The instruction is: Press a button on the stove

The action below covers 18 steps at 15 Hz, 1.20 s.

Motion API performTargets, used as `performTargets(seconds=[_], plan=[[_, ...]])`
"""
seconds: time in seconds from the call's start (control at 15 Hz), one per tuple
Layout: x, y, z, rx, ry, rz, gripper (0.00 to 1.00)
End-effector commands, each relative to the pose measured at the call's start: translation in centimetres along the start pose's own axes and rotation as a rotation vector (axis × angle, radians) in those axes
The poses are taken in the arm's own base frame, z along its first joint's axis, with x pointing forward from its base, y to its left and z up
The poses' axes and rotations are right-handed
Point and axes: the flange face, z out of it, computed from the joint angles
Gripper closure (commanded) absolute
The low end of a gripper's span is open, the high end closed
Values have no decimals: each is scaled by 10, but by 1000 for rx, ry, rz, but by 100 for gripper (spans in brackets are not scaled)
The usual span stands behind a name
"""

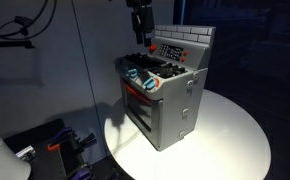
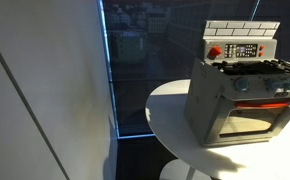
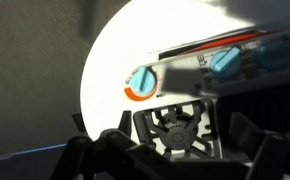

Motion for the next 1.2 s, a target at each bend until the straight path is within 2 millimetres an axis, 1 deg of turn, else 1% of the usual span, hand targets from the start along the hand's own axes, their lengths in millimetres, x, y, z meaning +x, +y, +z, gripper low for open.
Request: performTargets(seconds=[0.0,0.27,0.53,0.73,0.8,1.13], plan=[[-38,9,-20,44,-44,-86,0],[-56,16,-32,56,-70,-127,0],[-64,19,-37,57,-82,-148,0],[-66,20,-38,57,-83,-154,0],[-58,18,-35,38,-75,-133,0],[-57,17,-33,36,-80,-135,0]])
